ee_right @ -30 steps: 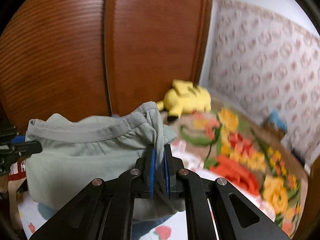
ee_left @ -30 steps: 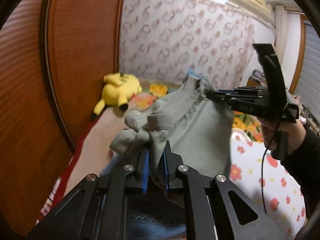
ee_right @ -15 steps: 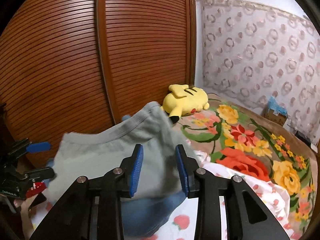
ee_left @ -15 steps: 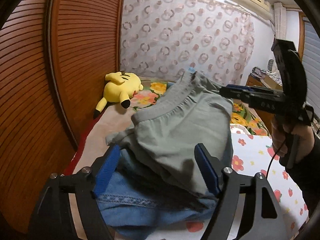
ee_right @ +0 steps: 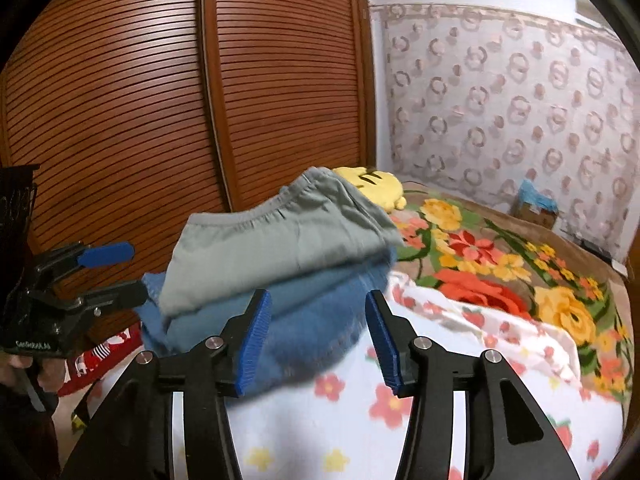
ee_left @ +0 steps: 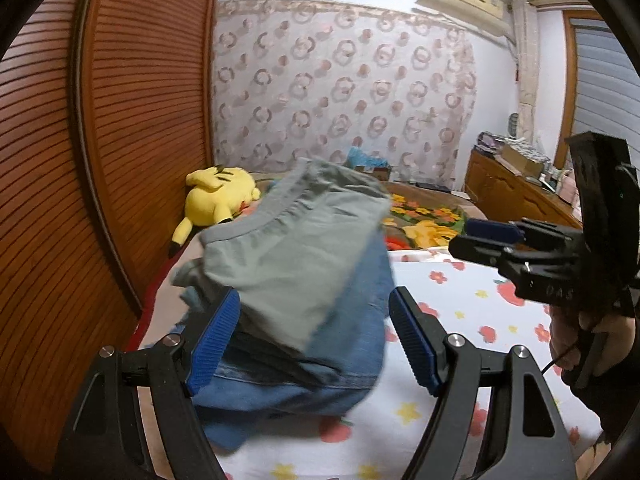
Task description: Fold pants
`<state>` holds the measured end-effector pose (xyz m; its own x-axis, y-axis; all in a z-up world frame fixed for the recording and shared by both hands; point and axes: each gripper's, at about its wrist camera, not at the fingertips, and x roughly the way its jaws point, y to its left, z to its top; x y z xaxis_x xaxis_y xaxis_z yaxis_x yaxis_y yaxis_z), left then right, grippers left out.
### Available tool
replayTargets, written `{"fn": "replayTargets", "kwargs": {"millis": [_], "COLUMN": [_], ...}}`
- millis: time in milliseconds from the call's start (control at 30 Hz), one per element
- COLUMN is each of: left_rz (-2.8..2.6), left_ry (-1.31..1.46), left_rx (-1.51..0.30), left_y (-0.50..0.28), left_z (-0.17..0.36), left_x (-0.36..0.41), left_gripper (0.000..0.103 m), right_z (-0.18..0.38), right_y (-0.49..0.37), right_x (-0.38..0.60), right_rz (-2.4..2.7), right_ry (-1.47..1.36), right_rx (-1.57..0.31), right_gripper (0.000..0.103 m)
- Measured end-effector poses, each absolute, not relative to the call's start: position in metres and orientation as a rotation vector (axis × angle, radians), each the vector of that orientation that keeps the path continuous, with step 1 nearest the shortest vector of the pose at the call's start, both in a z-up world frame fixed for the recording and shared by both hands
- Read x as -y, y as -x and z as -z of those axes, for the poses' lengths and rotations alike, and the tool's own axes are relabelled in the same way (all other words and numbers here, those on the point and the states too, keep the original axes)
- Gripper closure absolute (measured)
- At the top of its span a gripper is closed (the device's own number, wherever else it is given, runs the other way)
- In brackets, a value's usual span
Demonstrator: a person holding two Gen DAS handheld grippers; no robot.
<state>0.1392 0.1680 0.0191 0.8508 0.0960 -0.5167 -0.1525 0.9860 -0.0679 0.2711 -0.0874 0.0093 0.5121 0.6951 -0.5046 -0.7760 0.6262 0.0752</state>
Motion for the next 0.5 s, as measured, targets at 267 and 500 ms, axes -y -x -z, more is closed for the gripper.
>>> {"fn": "replayTargets", "kwargs": {"millis": [267,500], "left_rz": [-0.094,-0.043], "left_ry": [0.072,0.052], "left_rx": [-0.528,-0.495], "left_y": [-0.124,-0.111], "left_z": [-0.022,-0.026], "left_x": [-0.133,-0.105], "left_gripper": [0.025,0.025], "right_z": [-0.013,-0.022], "right_y": [-0.219,-0.168], "right_x": [0.118,0.142], "right_rz": [-0.795,-0.699], "right_ry": [0.157,0.118], "right_rx": [-0.505,-0.456], "right_gripper": [0.049,0.043]}}
